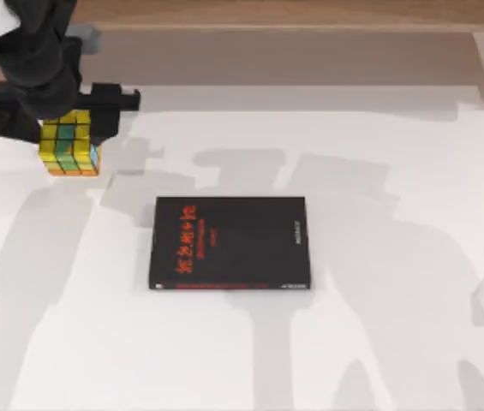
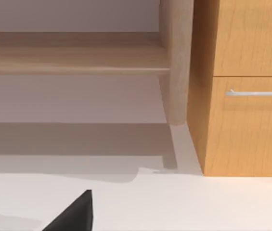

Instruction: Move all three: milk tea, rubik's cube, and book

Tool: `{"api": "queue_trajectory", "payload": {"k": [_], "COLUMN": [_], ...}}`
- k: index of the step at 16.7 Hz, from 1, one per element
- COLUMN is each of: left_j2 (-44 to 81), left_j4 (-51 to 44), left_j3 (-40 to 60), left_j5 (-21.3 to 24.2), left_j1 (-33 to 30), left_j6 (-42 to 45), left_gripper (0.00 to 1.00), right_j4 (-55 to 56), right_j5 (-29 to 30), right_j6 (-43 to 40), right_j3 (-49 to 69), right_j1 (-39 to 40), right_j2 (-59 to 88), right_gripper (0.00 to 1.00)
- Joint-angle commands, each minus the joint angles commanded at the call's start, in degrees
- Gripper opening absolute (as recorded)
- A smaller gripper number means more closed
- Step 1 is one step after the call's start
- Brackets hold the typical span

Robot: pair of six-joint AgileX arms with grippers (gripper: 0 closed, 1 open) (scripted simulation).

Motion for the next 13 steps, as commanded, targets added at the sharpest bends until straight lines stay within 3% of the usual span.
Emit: {"api": "queue_trajectory", "payload": {"k": [7,13], "left_j2": [-17.1,-25.6], "left_j4": [27.7,48.5], "left_j3": [-8.1,-11.0], "left_j5": [-7.9,-11.6], "left_j1": [-3.5,-5.3], "left_j6": [1.9,6.6], "left_gripper": [0.00,0.00], "right_j4": [0.0,0.0], "right_j5": [0.0,0.0], "right_j6": [0.0,0.0], "right_j3": [0.0,0.0], "right_j1": [0.0,0.0], "right_j2": [0.0,0.0], "right_gripper": [1.00,1.00]}}
